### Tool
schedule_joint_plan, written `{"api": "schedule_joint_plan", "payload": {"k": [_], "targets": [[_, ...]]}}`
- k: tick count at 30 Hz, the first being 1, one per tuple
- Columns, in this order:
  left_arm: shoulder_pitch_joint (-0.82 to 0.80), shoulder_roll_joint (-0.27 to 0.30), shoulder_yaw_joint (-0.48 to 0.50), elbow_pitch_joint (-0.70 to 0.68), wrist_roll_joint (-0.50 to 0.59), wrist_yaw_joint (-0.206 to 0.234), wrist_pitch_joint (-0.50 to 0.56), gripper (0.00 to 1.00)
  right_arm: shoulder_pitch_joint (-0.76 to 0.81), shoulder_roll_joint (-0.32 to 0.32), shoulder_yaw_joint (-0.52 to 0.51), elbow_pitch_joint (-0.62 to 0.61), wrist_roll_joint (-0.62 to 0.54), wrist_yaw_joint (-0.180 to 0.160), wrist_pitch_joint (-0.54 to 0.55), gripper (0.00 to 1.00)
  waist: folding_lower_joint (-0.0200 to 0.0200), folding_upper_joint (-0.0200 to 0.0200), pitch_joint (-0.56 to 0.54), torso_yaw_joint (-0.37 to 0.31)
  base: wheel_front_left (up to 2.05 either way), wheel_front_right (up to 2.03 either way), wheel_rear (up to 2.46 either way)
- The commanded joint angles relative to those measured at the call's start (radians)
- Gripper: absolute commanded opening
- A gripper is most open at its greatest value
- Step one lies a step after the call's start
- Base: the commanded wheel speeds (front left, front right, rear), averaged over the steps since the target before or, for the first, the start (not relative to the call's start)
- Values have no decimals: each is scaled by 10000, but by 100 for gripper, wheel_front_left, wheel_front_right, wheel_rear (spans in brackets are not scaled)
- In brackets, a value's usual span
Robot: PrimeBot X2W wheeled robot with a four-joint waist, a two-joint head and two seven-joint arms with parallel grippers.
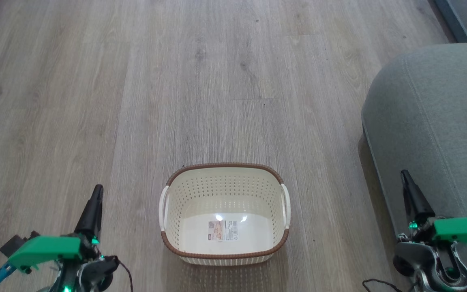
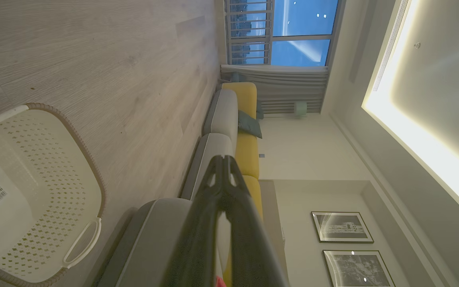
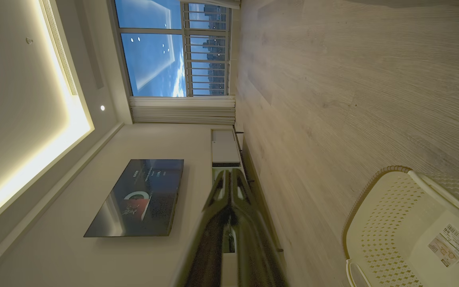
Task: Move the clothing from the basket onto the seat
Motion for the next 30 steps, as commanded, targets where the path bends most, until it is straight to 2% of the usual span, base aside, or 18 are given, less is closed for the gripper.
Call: {"api": "schedule_joint_plan", "payload": {"k": [1,30], "targets": [[-482,104,347,-332,-64,-92,73,0,-368,-33,174,-395,60,0,44,0,0,0,0,0,0,0,0],[-482,104,347,-333,-65,-92,72,0,-367,-33,175,-395,61,0,44,0,0,0,0,0,0,0,0]]}}
